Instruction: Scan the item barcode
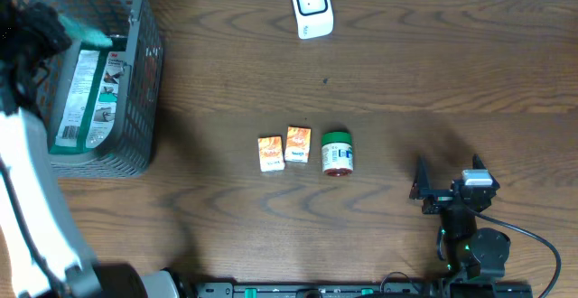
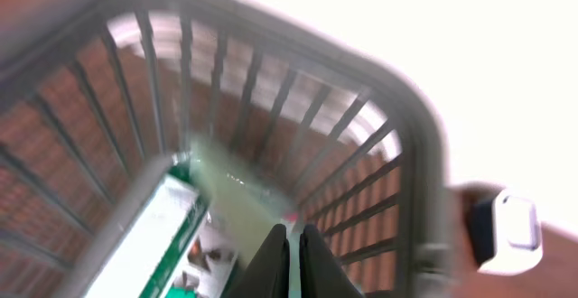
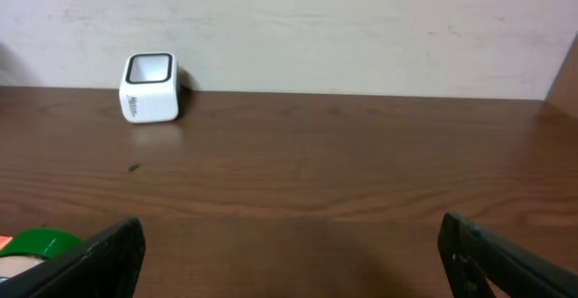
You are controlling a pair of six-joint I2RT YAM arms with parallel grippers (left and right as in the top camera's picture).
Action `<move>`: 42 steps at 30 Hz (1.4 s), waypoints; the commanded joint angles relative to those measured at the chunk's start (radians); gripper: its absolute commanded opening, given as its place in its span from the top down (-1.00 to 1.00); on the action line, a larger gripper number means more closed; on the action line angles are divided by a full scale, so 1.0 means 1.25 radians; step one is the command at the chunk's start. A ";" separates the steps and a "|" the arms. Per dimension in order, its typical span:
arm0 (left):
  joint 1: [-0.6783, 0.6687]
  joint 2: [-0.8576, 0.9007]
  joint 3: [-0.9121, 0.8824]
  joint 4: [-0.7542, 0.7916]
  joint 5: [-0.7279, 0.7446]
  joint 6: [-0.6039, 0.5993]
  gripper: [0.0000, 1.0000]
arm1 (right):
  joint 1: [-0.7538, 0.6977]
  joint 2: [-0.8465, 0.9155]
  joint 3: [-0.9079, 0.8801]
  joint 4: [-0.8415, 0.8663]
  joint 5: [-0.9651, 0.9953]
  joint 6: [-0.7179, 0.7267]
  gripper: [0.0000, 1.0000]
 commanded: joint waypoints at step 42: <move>0.079 0.389 0.008 -0.283 -0.077 -0.076 -0.71 | 0.011 -0.004 -0.001 -0.004 0.005 0.005 -0.99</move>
